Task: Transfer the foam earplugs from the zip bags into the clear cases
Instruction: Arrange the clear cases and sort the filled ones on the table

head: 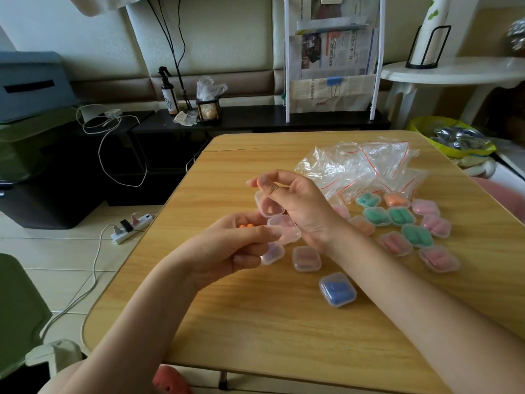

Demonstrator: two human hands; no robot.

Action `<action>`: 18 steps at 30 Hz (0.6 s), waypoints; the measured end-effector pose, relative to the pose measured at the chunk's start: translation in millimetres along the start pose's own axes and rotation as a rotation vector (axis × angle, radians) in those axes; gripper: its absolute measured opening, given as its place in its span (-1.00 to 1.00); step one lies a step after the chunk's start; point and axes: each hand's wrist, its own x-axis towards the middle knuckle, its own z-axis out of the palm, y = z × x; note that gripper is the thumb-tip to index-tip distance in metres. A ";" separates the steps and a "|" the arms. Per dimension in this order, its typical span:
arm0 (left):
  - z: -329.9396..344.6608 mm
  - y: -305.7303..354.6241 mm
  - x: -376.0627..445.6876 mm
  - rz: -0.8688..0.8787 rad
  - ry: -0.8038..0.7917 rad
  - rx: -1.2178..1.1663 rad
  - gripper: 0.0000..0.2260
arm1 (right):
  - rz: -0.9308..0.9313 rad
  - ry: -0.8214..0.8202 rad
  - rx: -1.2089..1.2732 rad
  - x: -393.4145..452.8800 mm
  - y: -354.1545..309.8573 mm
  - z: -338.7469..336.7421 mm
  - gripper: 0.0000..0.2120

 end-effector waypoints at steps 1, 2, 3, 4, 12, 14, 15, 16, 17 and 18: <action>0.0 0.7 -0.4 -0.001 -0.011 -0.032 -0.83 | 0.006 -0.001 0.025 -0.1 -0.5 0.2 -0.87; 0.8 1.4 -0.9 -0.005 -0.010 -0.072 -0.85 | 0.018 0.000 0.053 -0.3 -1.2 0.5 -0.89; 2.6 2.6 -1.2 -0.017 0.006 -0.110 -0.88 | 0.041 0.005 0.090 0.0 -1.8 1.1 -0.89; 4.7 3.8 -1.3 -0.033 0.028 -0.146 -0.92 | 0.070 0.016 0.137 -0.1 -2.6 1.4 -0.89; 2.9 3.1 10.7 0.077 0.282 -0.521 -0.63 | -0.235 0.212 -0.461 1.3 4.8 2.3 -0.86; -1.2 4.0 14.9 0.150 0.355 -0.635 -0.62 | -0.398 0.188 -0.547 -2.1 2.0 5.5 -0.86; -2.6 4.4 15.9 0.175 0.377 -0.659 -0.60 | -0.448 0.149 -0.583 -2.9 2.1 6.8 -0.87; -4.1 3.6 16.5 0.194 0.387 -0.652 -0.59 | -0.476 0.108 -0.618 -3.5 3.0 8.9 -0.88; -4.5 2.2 16.4 0.206 0.384 -0.622 -0.57 | -0.481 0.070 -0.651 -3.7 5.3 11.2 -0.90; -3.8 0.6 16.3 0.210 0.374 -0.585 -0.55 | -0.475 0.039 -0.680 -4.0 7.3 13.9 -0.91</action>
